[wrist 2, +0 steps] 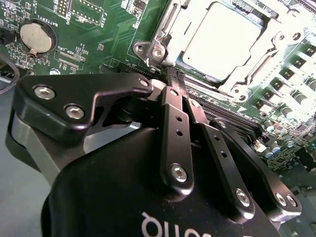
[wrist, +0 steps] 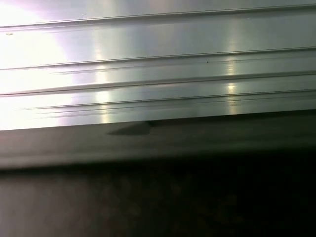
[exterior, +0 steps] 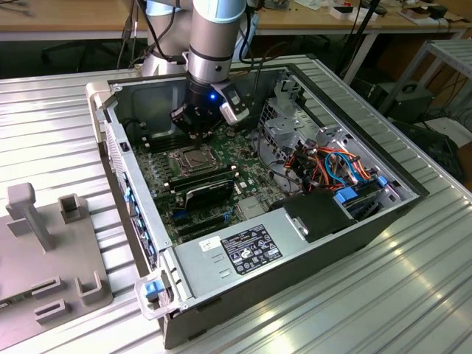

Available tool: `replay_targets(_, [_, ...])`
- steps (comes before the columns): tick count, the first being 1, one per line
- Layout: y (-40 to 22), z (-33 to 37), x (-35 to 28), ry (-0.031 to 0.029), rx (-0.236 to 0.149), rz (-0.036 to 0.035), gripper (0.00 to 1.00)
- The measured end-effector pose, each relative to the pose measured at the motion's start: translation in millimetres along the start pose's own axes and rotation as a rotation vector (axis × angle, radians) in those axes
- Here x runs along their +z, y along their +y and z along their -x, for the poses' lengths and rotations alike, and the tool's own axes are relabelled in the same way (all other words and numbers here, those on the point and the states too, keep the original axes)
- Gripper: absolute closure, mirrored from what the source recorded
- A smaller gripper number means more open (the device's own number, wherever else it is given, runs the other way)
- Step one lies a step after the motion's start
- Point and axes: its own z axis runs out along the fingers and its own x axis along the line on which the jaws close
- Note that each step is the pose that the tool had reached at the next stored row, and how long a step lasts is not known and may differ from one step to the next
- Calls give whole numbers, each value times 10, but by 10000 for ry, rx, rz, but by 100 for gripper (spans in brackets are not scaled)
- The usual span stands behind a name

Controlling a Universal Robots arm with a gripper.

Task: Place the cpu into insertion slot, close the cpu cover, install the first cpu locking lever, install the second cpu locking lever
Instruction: 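Install the first cpu locking lever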

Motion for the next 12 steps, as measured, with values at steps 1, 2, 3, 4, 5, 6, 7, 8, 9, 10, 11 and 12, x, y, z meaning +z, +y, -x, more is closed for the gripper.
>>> replay_targets(1, [7, 3, 2, -1, -4, 1, 89])
replay_targets(2, [9, 2, 2, -1, -5, 1, 89])
replay_targets(3, [12, 2, 2, 0, -4, 1, 89])
replay_targets(4, [14, 2, 2, 0, -7, 3, 89])
replay_targets(5, [15, 2, 2, 0, -8, 5, 89])
replay_targets(6, [15, 2, 1, -2, -8, 6, 89])
replay_targets(7, [15, 3, -1, -2, -8, 6, 89])
replay_targets(8, [15, 2, -4, -3, -7, 7, 89])
replay_targets(9, [15, 2, -8, -3, -8, 7, 89])
replay_targets(10, [15, 2, -14, -2, -8, 6, 89])
replay_targets(11, [15, 2, -18, -3, -7, 7, 89])
replay_targets(12, [16, 2, -22, -4, -8, 9, 89])
